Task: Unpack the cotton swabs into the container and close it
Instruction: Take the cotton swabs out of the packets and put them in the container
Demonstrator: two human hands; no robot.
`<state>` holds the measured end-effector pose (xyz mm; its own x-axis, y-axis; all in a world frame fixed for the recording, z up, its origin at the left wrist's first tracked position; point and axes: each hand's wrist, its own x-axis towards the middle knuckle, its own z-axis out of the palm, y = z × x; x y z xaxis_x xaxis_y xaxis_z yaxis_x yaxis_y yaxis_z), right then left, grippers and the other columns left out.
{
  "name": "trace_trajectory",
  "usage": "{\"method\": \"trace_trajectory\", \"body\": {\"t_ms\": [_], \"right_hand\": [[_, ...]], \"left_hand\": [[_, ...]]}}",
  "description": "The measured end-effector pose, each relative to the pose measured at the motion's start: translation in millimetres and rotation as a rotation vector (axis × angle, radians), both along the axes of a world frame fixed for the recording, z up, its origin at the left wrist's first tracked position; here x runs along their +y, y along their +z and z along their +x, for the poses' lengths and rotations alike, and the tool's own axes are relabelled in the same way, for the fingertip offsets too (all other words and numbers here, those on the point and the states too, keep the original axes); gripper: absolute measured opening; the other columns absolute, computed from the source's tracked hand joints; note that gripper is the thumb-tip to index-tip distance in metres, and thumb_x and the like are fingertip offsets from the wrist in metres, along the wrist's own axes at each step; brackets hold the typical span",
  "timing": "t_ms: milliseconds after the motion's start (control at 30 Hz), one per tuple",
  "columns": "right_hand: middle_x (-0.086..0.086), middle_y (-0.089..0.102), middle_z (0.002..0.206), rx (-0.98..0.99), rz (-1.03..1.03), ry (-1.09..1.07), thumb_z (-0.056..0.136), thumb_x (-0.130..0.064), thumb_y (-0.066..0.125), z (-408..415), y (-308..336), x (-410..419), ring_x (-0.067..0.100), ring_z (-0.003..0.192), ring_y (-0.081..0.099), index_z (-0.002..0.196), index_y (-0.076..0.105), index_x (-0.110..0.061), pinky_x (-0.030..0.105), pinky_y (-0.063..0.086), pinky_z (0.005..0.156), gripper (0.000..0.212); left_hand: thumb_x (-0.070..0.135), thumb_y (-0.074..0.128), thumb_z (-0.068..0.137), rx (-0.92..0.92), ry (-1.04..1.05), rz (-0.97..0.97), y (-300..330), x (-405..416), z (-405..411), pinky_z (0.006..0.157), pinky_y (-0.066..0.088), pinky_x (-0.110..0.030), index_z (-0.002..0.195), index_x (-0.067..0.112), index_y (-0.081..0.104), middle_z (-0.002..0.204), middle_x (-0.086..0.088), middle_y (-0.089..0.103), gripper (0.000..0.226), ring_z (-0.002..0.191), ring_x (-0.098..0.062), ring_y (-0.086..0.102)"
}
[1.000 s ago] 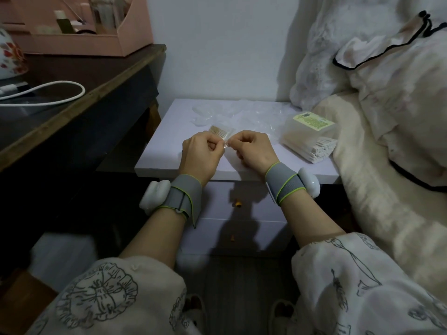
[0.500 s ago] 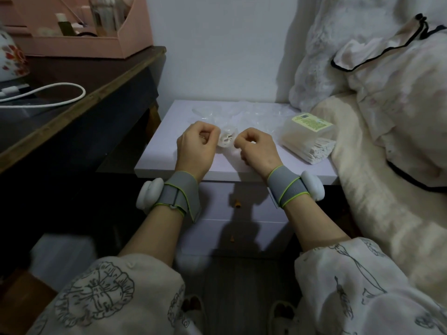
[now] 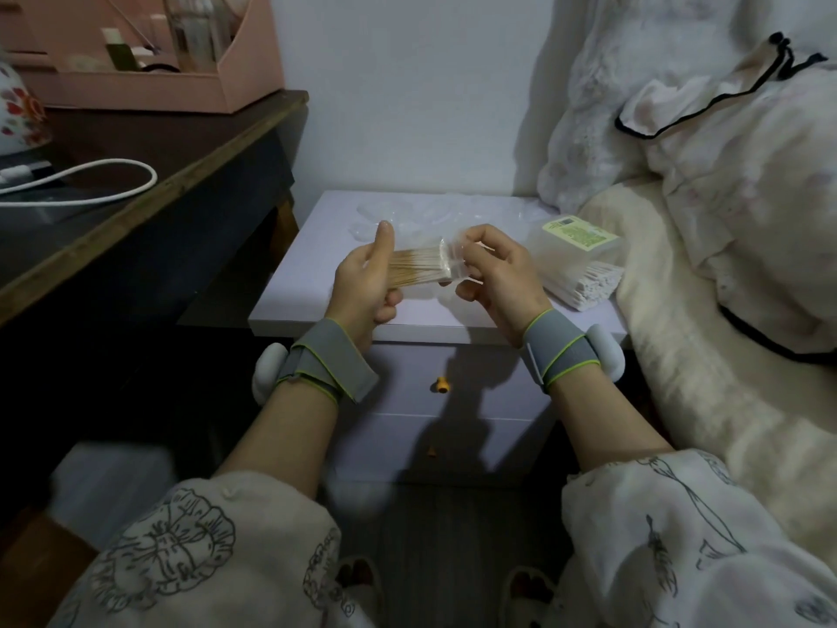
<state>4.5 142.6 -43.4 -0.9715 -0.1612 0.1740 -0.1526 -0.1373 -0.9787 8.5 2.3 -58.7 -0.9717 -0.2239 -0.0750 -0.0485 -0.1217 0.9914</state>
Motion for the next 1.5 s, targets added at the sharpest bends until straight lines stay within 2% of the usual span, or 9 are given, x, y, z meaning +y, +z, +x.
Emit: {"method": "trace_trajectory", "body": {"t_ms": [100, 200, 367, 533, 733, 1167, 1267, 1400, 1500], "right_hand": [[0.005, 0.053, 0.067, 0.05, 0.098, -0.059, 0.09, -0.001, 0.049, -0.3, -1.3, 0.4, 0.019, 0.054, 0.056, 0.07, 0.051, -0.014, 0.019, 0.031, 0.043, 0.023], [-0.001, 0.047, 0.066, 0.108, 0.214, -0.196, 0.085, -0.003, 0.057, -4.8, -5.1, 0.8, 0.018, 0.055, 0.047, 0.071, 0.048, -0.019, 0.022, 0.035, 0.051, 0.023], [-0.003, 0.04, 0.057, 0.158, 0.28, -0.209, 0.079, -0.009, 0.067, -4.8, -4.4, 1.9, 0.013, 0.057, 0.037, 0.065, 0.055, -0.02, 0.023, 0.033, 0.056, 0.022], [0.004, 0.039, 0.064, 0.136, 0.257, -0.202, 0.082, -0.014, 0.067, -2.1, -3.7, 1.7, 0.013, 0.06, 0.035, 0.081, 0.067, -0.016, 0.024, 0.033, 0.058, 0.002], [0.003, 0.033, 0.063, 0.073, 0.288, -0.121, 0.086, -0.015, 0.063, 0.8, 0.6, 1.1, 0.014, 0.056, 0.033, 0.086, 0.063, -0.008, 0.017, 0.032, 0.046, 0.008], [0.003, 0.036, 0.061, 0.051, 0.263, -0.094, 0.085, -0.019, 0.064, -1.5, 0.0, 0.6, 0.012, 0.051, 0.032, 0.087, 0.064, -0.005, 0.017, 0.03, 0.045, 0.014], [0.006, 0.034, 0.065, 0.034, 0.235, -0.045, 0.087, -0.019, 0.061, 2.4, 1.8, -0.1, 0.011, 0.05, 0.032, 0.083, 0.062, -0.006, 0.02, 0.028, 0.046, 0.014], [0.004, 0.037, 0.061, 0.029, 0.242, -0.025, 0.09, -0.02, 0.058, 5.7, 1.7, -3.4, 0.012, 0.051, 0.033, 0.077, 0.058, -0.005, 0.021, 0.029, 0.048, 0.02], [0.002, 0.038, 0.058, 0.031, 0.206, -0.024, 0.09, -0.018, 0.057, 5.0, 0.4, -6.2, 0.011, 0.048, 0.033, 0.066, 0.055, -0.011, 0.021, 0.029, 0.046, 0.025]], "left_hand": [[0.025, 0.053, 0.094, 0.05, -0.012, 0.16, 0.9, -1.0, 0.7, 0.033, 0.02, -0.015, 0.079, 0.01, 0.048, 0.07, -0.005, 0.047, 0.022, 0.043, -0.007, 0.032], [0.014, 0.052, 0.094, 0.069, 0.039, 0.163, 0.0, -0.4, -0.1, 0.033, 0.023, -0.014, 0.084, 0.007, 0.048, 0.069, -0.005, 0.042, 0.014, 0.049, -0.009, 0.033], [0.013, 0.048, 0.096, 0.129, 0.056, 0.042, 1.7, 4.3, 1.9, 0.036, 0.031, -0.012, 0.096, 0.008, 0.054, 0.068, -0.003, 0.041, 0.008, 0.054, -0.011, 0.037], [0.009, 0.034, 0.1, 0.167, 0.039, -0.144, 0.9, 5.6, 2.0, 0.041, 0.032, -0.011, 0.094, 0.012, 0.059, 0.066, -0.004, 0.041, 0.026, 0.053, -0.013, 0.033], [0.009, 0.03, 0.101, 0.149, 0.076, -0.078, 2.9, 7.4, 2.8, 0.04, 0.031, -0.012, 0.081, 0.017, 0.058, 0.069, -0.004, 0.045, 0.034, 0.052, -0.011, 0.036], [0.008, 0.029, 0.101, 0.144, 0.12, 0.058, 7.4, 12.0, 4.6, 0.041, 0.033, -0.012, 0.08, 0.016, 0.057, 0.077, -0.007, 0.048, 0.035, 0.055, -0.01, 0.038], [0.008, 0.029, 0.101, 0.155, 0.121, 0.04, 9.2, 11.7, 6.4, 0.043, 0.034, -0.012, 0.085, 0.015, 0.057, 0.077, -0.005, 0.048, 0.032, 0.055, -0.01, 0.038], [0.006, 0.027, 0.101, 0.12, 0.117, 0.189, 10.8, 12.8, 8.4, 0.044, 0.028, -0.016, 0.085, 0.012, 0.054, 0.078, -0.008, 0.047, 0.031, 0.055, -0.01, 0.037], [0.007, 0.028, 0.101, 0.109, 0.093, 0.151, 10.3, 14.0, 7.0, 0.044, 0.029, -0.017, 0.092, 0.007, 0.055, 0.077, -0.008, 0.048, 0.028, 0.055, -0.01, 0.038]]}}
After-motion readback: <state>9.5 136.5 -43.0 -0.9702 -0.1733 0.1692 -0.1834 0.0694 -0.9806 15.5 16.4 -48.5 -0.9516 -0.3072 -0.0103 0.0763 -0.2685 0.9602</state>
